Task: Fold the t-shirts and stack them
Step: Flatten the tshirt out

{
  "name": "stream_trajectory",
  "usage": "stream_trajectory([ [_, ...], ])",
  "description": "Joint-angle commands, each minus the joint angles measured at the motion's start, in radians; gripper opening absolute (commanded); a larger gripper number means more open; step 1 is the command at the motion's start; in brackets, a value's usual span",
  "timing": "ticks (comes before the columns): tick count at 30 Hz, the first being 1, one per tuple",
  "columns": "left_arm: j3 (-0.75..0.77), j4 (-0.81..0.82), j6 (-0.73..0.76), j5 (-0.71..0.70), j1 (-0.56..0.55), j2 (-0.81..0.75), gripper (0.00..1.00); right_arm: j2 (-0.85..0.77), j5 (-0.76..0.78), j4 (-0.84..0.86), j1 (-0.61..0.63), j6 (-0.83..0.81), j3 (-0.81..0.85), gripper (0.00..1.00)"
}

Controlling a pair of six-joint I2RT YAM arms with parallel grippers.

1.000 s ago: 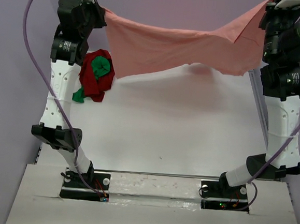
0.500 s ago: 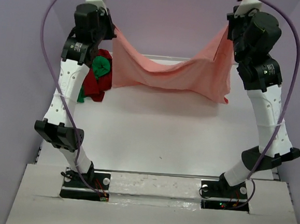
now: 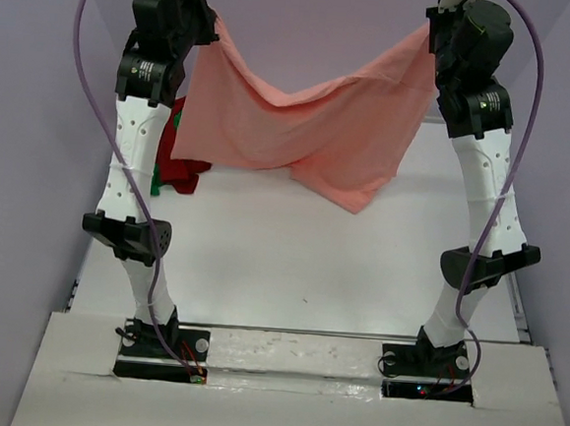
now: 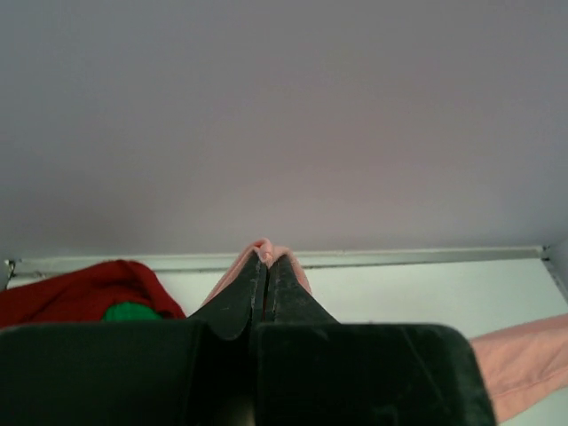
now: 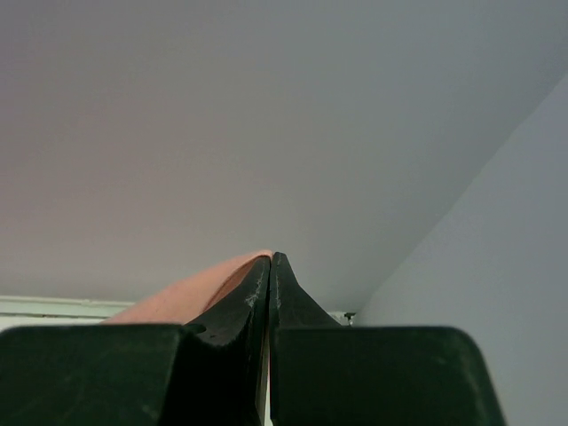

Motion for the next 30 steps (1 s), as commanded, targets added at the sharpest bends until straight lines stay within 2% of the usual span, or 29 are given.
stream_trajectory([
  [1,0.045,-0.005,0.021,0.004,0.005,0.027,0.0,-0.052,-0.013,0.079,-0.013,-0.007,0.049,0.0],
  [6,-0.018,0.0,0.015,0.005,-0.003,-0.045,0.0,-0.135,-0.013,0.053,0.003,0.013,0.009,0.0],
  [10,-0.117,0.006,0.027,-0.065,-0.047,-0.173,0.0,-0.311,0.126,0.137,0.124,-0.094,-0.155,0.0],
  [11,-0.148,0.012,0.038,-0.088,-0.059,-0.247,0.0,-0.396,0.149,0.186,0.207,-0.152,-0.227,0.0],
  [14,-0.257,0.035,0.061,-0.149,-0.128,-0.392,0.0,-0.512,0.301,0.298,0.359,-0.304,-0.316,0.0],
  [15,-0.277,0.035,0.061,-0.188,-0.145,-0.425,0.0,-0.552,0.4,0.326,0.455,-0.349,-0.326,0.0],
  [16,-0.291,0.026,0.059,-0.2,-0.156,-0.45,0.0,-0.575,0.448,0.386,0.495,-0.416,-0.399,0.0],
  [17,-0.312,0.018,0.056,-0.211,-0.18,-0.497,0.0,-0.598,0.483,0.529,0.532,-0.546,-0.443,0.0],
  [19,-0.37,0.014,0.052,-0.231,-0.203,-0.567,0.0,-0.643,0.555,0.616,0.6,-0.646,-0.516,0.0],
  [25,-0.49,0.008,0.027,-0.266,-0.24,-0.689,0.0,-0.666,0.634,0.739,0.707,-0.773,-0.543,0.0],
  [30,-0.48,-0.017,0.021,-0.266,-0.25,-0.711,0.0,-0.644,0.665,0.999,0.819,-0.959,-0.602,0.0],
])
